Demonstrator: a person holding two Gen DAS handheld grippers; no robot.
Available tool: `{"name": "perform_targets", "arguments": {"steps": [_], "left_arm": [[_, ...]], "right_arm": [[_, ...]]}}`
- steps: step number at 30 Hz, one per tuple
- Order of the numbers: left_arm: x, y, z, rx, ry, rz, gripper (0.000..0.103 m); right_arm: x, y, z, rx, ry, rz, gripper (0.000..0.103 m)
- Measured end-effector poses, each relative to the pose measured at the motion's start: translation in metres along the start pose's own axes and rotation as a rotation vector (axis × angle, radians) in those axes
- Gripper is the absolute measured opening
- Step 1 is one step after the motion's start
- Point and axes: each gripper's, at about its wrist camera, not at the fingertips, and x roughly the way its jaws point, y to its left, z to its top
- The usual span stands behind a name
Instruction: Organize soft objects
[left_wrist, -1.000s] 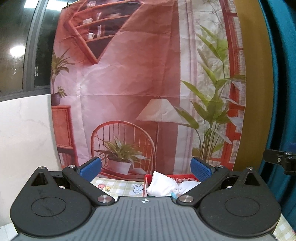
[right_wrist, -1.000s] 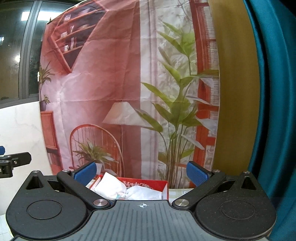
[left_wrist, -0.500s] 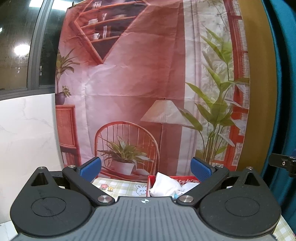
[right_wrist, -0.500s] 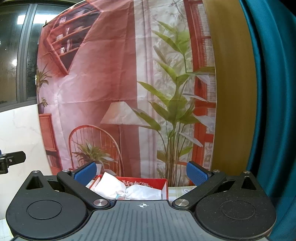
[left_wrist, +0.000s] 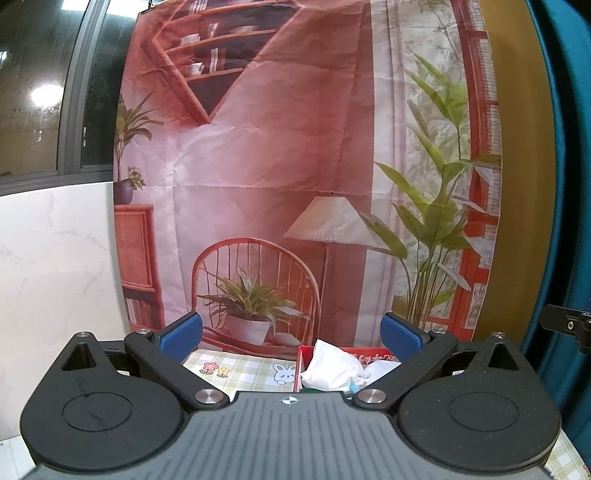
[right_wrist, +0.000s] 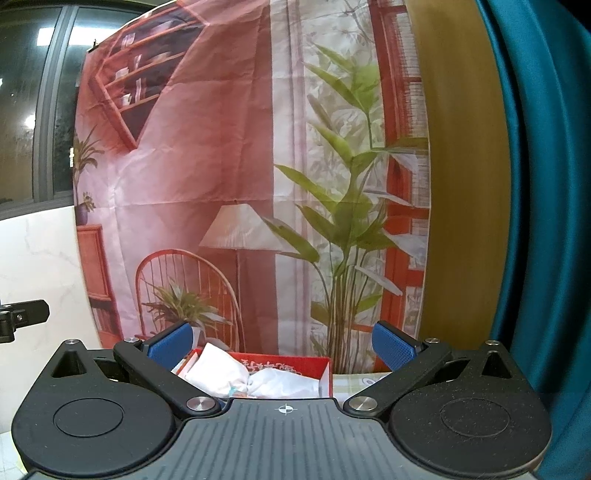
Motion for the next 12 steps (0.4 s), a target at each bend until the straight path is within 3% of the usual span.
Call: {"name": "perform_targets", "arguments": {"steps": [12], "left_arm": [[-0.0012, -0.0005, -0.0003, -0.003, -0.001, -0.004, 0.103]], "right_arm": [[0.0002, 0.0021, -0.0014, -0.003, 0.005, 0.003, 0.103]]}}
